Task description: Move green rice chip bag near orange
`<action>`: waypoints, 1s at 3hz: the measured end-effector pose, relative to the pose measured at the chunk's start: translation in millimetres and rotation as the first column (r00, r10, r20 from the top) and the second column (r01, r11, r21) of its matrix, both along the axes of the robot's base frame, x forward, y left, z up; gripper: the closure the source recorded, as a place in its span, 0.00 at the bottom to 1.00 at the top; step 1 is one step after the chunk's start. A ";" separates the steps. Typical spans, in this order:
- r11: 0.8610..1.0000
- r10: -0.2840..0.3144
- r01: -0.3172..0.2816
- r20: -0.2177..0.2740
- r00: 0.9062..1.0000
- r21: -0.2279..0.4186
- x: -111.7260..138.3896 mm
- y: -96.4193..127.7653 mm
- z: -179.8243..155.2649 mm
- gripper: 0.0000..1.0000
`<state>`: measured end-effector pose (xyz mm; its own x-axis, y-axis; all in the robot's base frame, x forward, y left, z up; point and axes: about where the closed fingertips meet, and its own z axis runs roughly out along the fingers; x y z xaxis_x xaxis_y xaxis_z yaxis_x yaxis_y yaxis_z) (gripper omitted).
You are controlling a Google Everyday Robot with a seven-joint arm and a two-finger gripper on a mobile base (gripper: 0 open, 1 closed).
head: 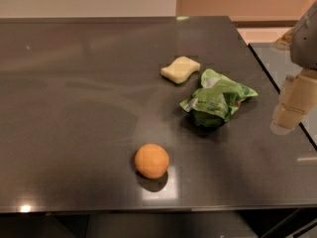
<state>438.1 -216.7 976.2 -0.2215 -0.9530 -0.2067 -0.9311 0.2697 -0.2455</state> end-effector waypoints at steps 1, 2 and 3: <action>1.000 0.000 0.000 0.000 1.000 0.000 0.0 0.1 0.0 0.00; 1.000 0.004 -0.004 -0.006 1.000 -0.004 4.6 7.0 -0.4 0.00; 1.000 0.002 -0.002 -0.025 1.000 0.019 17.5 21.6 -9.8 0.00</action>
Offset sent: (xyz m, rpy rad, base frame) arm 0.0099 0.0146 -0.0069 -0.0099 0.0413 0.0110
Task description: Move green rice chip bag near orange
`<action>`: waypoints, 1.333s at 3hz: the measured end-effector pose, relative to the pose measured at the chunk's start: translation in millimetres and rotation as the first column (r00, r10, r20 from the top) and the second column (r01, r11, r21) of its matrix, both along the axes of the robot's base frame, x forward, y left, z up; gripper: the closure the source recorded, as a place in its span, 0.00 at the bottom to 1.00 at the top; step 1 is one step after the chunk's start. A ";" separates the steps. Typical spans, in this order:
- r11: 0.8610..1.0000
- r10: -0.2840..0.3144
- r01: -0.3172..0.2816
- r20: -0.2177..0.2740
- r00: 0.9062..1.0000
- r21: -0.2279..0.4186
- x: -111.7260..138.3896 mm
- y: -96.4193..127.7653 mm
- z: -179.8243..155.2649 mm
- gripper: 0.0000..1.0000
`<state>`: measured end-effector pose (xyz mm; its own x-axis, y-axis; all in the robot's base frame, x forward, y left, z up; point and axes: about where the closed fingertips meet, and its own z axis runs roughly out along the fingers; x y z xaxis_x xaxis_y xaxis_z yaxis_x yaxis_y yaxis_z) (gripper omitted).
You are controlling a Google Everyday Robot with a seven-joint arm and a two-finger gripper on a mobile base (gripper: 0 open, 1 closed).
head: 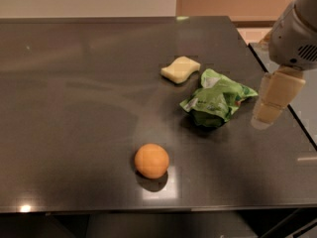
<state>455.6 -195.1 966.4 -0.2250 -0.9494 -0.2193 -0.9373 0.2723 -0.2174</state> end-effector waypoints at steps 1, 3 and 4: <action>0.999 0.006 -0.006 -0.007 1.000 0.031 9.1 20.2 -10.0 0.00; 0.996 -0.034 0.032 0.023 0.999 0.082 22.7 49.2 -50.3 0.00; 0.996 -0.037 0.030 0.069 0.997 0.088 30.4 57.9 -66.1 0.00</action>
Offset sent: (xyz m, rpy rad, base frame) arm 0.0239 0.0550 -0.0623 0.0839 0.0109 -0.0407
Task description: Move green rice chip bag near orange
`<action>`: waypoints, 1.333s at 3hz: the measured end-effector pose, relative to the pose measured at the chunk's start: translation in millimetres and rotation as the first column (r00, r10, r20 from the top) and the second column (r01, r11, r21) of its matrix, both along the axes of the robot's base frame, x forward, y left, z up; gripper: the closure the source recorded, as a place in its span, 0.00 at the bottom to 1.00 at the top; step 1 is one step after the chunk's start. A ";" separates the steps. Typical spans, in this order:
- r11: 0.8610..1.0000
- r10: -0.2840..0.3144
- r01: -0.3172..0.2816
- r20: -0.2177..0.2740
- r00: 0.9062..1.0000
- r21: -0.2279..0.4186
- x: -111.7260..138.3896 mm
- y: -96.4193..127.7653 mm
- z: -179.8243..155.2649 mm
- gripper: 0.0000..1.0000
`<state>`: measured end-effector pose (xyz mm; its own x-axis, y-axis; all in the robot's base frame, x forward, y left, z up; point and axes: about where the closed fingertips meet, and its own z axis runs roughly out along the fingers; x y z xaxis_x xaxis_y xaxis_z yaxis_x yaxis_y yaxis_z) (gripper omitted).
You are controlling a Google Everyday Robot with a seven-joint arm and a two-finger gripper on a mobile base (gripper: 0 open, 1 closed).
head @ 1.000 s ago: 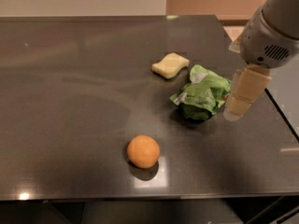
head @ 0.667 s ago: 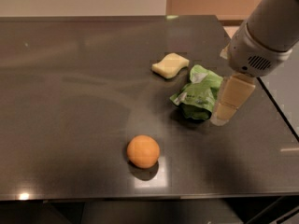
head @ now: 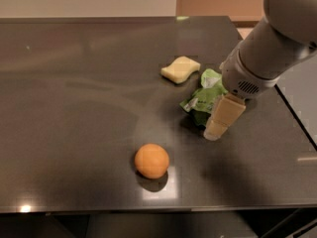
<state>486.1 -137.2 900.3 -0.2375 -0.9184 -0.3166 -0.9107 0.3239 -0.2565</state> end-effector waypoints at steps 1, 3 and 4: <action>0.999 0.029 -0.028 0.034 0.999 -0.014 7.5 7.0 -11.7 0.00; 0.993 0.079 -0.076 0.037 0.996 -0.088 18.5 7.9 -35.7 0.00; 0.990 0.081 -0.075 0.042 0.996 -0.119 23.3 3.8 -41.8 0.18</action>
Offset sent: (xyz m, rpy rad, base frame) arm 0.0197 0.0117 -0.0410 -0.0880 -0.0445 0.1018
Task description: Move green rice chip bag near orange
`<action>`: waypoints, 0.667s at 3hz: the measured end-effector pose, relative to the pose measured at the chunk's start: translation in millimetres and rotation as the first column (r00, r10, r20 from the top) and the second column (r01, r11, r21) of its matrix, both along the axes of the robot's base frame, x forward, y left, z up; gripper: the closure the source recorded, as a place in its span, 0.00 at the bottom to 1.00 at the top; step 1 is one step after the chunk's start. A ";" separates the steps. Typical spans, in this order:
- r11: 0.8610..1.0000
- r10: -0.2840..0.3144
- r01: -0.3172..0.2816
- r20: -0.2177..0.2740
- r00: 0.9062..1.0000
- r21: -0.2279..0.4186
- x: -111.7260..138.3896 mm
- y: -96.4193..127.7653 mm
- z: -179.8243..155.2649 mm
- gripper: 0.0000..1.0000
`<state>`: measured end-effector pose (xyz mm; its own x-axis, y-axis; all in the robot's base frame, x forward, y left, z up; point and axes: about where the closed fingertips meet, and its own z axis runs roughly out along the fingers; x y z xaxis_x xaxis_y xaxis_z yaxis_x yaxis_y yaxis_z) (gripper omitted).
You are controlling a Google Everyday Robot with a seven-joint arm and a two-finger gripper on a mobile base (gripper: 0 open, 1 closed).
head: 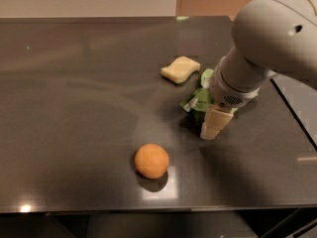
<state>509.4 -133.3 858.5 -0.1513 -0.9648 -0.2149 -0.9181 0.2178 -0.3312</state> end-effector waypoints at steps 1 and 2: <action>1.000 -0.010 0.010 0.009 1.000 -0.017 2.8 -5.3 -2.2 0.41; 0.999 -0.020 0.021 0.020 1.000 -0.027 2.9 -10.3 -0.5 0.65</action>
Offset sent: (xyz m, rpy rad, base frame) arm 0.0038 -0.0172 0.0004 -0.0378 -0.0295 -0.0350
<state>512.3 -143.6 857.9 -0.1672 -0.9672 -0.1913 -0.9068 0.2270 -0.3552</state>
